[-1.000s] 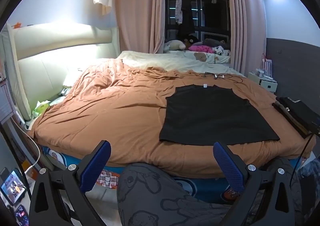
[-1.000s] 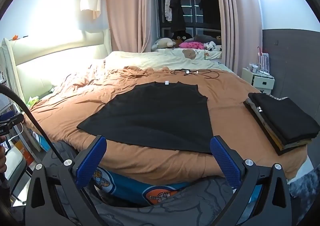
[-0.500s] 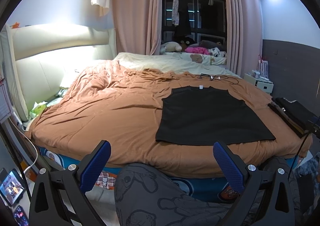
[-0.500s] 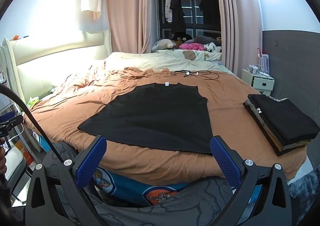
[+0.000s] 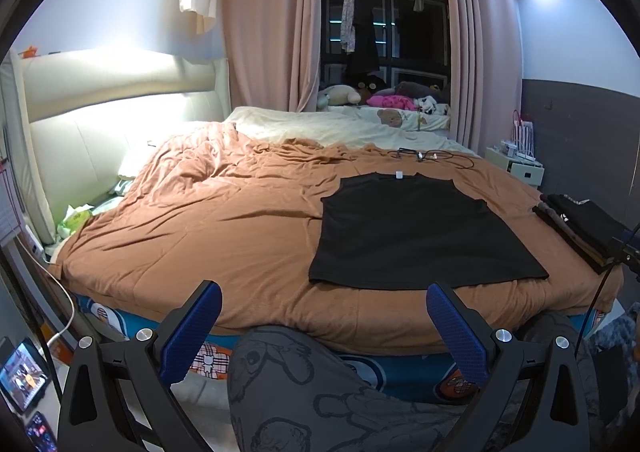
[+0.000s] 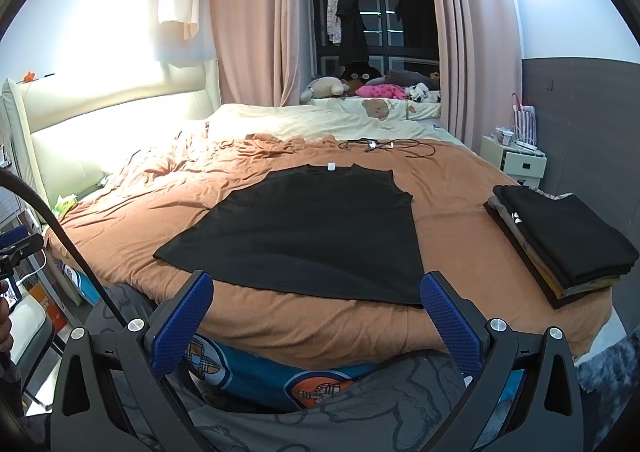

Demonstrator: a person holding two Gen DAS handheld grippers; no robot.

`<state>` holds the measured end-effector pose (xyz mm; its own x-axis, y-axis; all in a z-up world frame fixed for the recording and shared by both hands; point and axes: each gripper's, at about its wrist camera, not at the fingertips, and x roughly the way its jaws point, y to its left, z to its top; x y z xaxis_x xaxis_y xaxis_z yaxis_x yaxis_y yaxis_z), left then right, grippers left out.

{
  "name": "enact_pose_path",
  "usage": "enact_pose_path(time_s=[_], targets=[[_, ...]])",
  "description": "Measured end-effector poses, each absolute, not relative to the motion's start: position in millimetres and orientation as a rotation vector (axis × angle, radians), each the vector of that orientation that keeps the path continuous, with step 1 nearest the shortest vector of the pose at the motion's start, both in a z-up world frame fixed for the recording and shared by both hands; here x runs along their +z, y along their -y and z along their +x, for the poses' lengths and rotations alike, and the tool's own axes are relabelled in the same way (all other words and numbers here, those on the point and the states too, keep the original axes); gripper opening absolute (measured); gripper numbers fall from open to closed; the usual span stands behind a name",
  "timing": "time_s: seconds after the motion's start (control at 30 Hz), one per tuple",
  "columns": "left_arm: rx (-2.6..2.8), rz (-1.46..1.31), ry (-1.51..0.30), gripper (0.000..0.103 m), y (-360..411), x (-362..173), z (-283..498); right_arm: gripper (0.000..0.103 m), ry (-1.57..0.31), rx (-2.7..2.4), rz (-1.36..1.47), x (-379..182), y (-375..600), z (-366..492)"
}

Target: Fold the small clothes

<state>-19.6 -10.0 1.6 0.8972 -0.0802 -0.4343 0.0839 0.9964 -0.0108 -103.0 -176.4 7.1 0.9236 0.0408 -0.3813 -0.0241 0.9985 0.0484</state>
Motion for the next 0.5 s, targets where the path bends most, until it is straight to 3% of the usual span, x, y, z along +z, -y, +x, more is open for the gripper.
enact_pose_path(time_s=[0.5], targets=[[-0.092,0.004,-0.447,0.103,12.4,1.2,-22.4,0.103,-0.397,0.034,0.034,9.4,173.2,-103.0]])
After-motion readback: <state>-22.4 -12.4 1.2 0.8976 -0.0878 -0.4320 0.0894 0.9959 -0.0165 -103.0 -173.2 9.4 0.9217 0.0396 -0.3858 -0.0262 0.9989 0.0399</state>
